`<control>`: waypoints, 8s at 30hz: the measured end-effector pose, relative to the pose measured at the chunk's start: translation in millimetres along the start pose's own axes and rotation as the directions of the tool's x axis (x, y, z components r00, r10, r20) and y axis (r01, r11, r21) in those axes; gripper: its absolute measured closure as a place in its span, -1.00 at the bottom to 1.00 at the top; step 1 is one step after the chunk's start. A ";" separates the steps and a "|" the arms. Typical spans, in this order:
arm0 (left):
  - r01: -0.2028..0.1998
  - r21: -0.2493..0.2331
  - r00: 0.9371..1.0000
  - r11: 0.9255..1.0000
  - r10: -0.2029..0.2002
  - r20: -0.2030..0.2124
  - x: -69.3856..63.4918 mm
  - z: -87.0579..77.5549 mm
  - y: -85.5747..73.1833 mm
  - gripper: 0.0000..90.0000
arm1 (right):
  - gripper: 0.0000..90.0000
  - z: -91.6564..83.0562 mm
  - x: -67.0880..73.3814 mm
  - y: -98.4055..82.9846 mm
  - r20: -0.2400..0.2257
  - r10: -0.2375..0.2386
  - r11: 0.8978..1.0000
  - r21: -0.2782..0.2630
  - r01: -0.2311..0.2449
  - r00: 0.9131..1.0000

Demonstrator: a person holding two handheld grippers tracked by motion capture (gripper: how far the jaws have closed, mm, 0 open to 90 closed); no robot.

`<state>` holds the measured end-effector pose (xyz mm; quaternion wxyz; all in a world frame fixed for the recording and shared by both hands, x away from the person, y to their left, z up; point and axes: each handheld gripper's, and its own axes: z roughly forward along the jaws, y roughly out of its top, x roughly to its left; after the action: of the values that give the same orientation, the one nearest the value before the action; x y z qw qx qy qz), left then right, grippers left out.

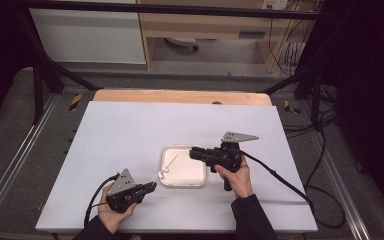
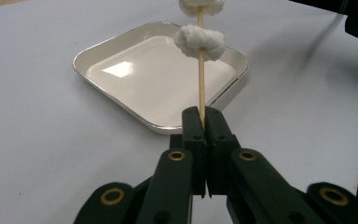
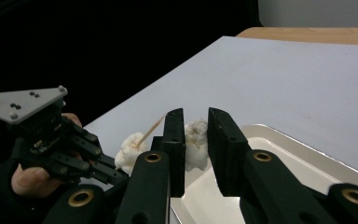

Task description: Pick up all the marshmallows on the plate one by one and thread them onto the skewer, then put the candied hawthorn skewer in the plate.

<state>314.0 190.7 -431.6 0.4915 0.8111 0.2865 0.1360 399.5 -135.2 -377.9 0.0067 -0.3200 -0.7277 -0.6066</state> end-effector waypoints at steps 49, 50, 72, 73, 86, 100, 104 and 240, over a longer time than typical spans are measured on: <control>-0.028 0.025 1.000 0.999 0.028 -0.002 -1.5 2.2 -2.4 0.97 | 0.79 39.3 11.2 -15.1 -0.164 0.098 0.995 -0.001 -0.099 0.982; -0.028 0.023 1.000 0.999 0.029 -0.003 -1.8 2.3 -2.4 0.97 | 0.79 39.5 11.6 -15.9 -0.162 0.093 0.996 -0.001 -0.095 0.982; -0.034 0.021 0.999 0.999 0.034 0.010 -5.0 6.2 -0.6 0.97 | 0.79 43.5 17.1 -26.4 -0.164 0.083 0.997 0.012 -0.082 0.983; -0.032 0.019 0.999 0.999 0.032 0.012 -4.7 6.2 -0.6 0.97 | 0.79 43.8 17.3 -26.7 -0.165 0.084 0.996 0.012 -0.084 0.983; -0.039 -0.013 0.999 0.999 0.039 0.010 -6.2 7.1 3.8 0.97 | 0.71 48.4 21.5 -30.2 -0.166 0.061 0.997 0.053 -0.053 0.984; 0.016 0.003 1.000 1.000 -0.016 -0.012 2.3 5.7 -0.2 0.97 | -0.34 30.4 19.7 -19.5 0.018 -0.076 0.994 0.083 0.074 0.997; 0.020 0.011 1.000 1.000 -0.020 -0.009 3.0 6.0 -0.1 0.97 | -0.63 25.2 14.0 -22.4 0.099 -0.127 0.985 0.127 0.114 0.987; 0.111 0.228 0.981 0.967 -0.070 -0.180 65.0 -6.0 -0.3 -0.74 | -0.99 -95.4 -56.0 -89.1 0.347 -0.128 0.962 0.272 0.031 0.929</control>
<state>362.9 234.1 -432.9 0.3708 0.8352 0.3785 0.1471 365.7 -250.7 -453.3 -0.1097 -0.3923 -0.8026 -0.4358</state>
